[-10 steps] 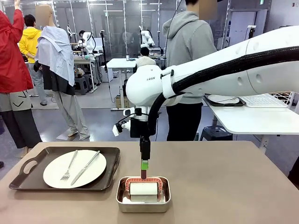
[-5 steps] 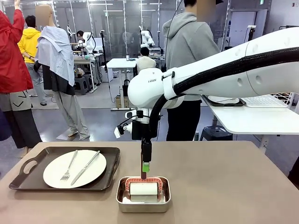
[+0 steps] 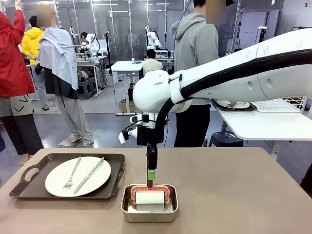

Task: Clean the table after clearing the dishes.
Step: When the left (or right) Handle tray is removed, use the left hand (or right hand) to clean the left (or right) side of the table with the Lint Roller.

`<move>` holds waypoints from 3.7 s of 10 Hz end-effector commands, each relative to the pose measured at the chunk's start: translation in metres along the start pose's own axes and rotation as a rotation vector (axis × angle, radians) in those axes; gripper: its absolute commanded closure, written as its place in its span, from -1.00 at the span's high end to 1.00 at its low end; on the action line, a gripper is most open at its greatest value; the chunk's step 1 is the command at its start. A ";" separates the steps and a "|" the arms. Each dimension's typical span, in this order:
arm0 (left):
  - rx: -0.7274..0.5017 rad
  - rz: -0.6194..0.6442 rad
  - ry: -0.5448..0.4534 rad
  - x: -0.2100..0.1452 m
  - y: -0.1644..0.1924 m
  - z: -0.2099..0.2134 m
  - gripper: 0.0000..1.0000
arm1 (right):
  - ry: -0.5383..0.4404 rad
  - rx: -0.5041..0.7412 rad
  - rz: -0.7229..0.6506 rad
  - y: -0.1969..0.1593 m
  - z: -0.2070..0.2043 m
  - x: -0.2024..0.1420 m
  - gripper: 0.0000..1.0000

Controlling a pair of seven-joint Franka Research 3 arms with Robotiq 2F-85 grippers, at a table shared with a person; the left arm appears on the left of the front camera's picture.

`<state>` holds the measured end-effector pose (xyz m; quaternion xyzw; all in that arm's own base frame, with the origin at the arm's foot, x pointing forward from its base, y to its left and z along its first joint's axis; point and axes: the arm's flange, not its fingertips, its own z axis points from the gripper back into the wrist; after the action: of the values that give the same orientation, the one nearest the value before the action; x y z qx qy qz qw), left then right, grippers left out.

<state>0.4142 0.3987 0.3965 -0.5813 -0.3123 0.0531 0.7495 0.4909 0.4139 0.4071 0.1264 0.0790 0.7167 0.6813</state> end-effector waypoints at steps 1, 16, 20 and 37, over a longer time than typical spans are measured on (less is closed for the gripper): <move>0.010 -0.003 0.002 -0.001 -0.002 0.003 1.00 | -0.015 0.017 0.004 0.004 0.001 0.004 0.19; 0.010 -0.003 0.002 -0.001 -0.002 0.003 1.00 | -0.407 -0.019 -0.857 0.097 0.080 -0.149 -0.96; 0.010 -0.003 0.002 -0.001 -0.002 0.003 1.00 | -0.719 0.097 -1.427 0.037 0.055 -0.223 -0.96; 0.010 -0.003 0.002 -0.001 -0.002 0.003 1.00 | -0.693 -0.006 -1.511 -0.024 -0.020 -0.278 -0.59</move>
<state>0.4144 0.3986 0.3964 -0.5813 -0.3121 0.0529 0.7496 0.5246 0.1549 0.3792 0.2657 -0.0394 -0.0137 0.9632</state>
